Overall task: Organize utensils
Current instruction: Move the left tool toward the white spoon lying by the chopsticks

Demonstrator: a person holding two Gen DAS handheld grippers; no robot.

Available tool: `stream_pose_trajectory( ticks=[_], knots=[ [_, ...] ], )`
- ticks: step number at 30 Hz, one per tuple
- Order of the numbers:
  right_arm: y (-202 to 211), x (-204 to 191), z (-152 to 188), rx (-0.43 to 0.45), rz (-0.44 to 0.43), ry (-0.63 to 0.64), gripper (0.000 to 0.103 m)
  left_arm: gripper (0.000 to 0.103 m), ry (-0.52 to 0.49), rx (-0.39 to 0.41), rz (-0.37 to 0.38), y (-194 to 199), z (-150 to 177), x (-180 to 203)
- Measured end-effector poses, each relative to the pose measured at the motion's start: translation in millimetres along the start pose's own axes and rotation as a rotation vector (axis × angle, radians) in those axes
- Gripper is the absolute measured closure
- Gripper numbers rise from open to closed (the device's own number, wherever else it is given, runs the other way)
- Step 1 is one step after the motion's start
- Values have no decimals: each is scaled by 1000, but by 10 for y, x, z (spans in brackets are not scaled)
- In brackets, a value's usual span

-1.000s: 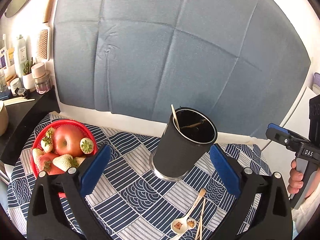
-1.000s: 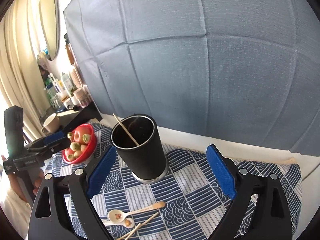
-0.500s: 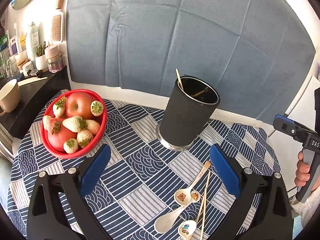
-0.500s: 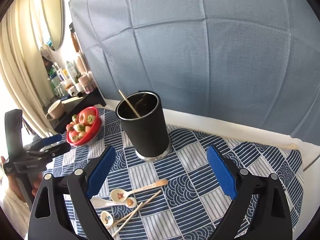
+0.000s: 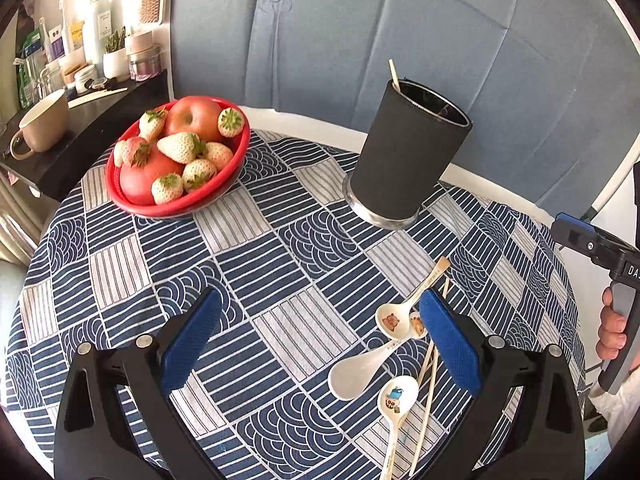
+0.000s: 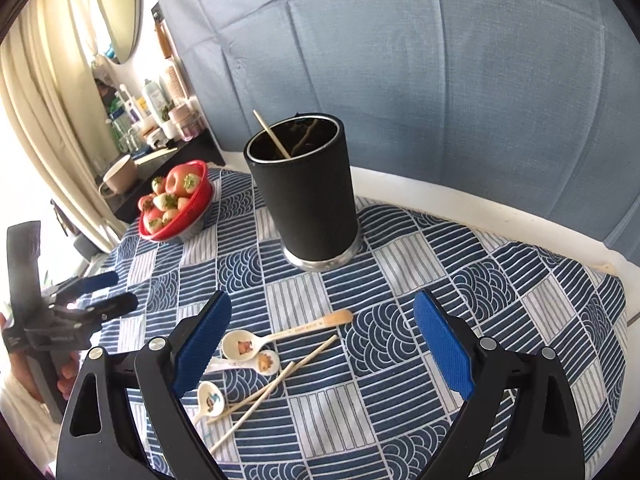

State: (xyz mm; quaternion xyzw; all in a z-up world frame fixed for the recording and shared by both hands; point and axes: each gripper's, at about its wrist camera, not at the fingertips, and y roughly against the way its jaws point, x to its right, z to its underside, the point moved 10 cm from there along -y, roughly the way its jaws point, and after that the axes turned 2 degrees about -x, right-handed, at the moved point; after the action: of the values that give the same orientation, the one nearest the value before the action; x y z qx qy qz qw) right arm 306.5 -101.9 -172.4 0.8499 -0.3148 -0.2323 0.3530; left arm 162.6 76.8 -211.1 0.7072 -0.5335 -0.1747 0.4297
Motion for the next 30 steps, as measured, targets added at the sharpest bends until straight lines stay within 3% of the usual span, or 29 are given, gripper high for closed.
stream_pose_trajectory(
  ticks=[15, 22, 24, 27, 28, 30],
  knots=[
    [-343, -179, 250, -86, -35, 45, 15, 7, 30, -172, 3, -392, 607, -64],
    [-446, -251, 384, -124, -37, 72, 15, 36, 21, -320, 18, -663, 898, 6],
    [-450, -262, 391, -127, -35, 83, 15, 39, 34, -318, 24, -683, 915, 8],
    [-459, -253, 397, -133, -31, 90, 15, 69, 48, -338, 36, -690, 893, 11],
    [-468, -245, 404, -137, -31, 88, 15, 87, 56, -355, 57, -701, 899, 26],
    [-495, -232, 424, -146, -35, 82, 15, 90, 48, -364, 57, -693, 890, 40]
  ],
)
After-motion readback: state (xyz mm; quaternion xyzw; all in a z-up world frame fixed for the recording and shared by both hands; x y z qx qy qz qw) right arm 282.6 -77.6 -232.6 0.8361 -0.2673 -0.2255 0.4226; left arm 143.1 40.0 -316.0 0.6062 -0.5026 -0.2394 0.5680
